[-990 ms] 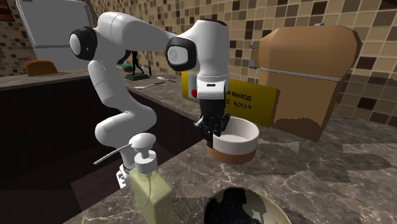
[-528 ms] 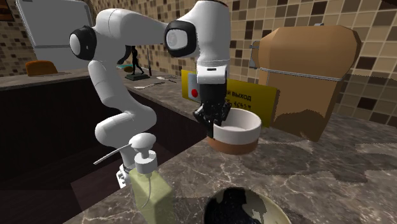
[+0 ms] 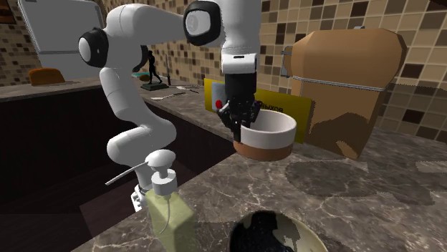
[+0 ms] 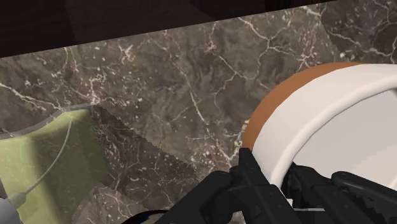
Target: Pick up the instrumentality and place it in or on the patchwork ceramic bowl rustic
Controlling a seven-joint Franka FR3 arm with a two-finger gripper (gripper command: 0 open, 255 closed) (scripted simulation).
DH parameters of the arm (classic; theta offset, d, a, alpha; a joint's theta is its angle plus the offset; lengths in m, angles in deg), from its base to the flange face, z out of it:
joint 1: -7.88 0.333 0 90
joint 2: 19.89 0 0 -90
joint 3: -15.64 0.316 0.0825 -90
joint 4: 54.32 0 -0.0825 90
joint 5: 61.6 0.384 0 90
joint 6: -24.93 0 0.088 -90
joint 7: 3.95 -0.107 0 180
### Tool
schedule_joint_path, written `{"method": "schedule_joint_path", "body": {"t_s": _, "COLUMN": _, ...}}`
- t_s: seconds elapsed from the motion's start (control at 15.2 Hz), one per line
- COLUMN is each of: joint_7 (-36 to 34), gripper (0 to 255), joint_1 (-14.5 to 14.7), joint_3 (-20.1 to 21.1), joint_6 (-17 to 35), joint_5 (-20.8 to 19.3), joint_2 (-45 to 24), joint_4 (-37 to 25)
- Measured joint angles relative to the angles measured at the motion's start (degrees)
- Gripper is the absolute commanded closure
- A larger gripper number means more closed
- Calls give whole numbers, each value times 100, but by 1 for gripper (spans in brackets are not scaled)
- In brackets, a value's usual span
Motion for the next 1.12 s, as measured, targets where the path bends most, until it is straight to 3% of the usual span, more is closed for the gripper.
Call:
{"method": "schedule_joint_path", "body": {"t_s": 0.59, "joint_7": -16, "gripper": 255, "joint_1": -27, "joint_3": -28, "joint_6": -658, "joint_5": -41, "joint_2": -181, "joint_4": -839}}
{"method": "schedule_joint_path", "body": {"t_s": 1.12, "joint_7": 772, "gripper": 255, "joint_1": -314, "joint_3": -620, "joint_6": -590, "joint_5": -356, "joint_2": -1015, "joint_4": -1580}}
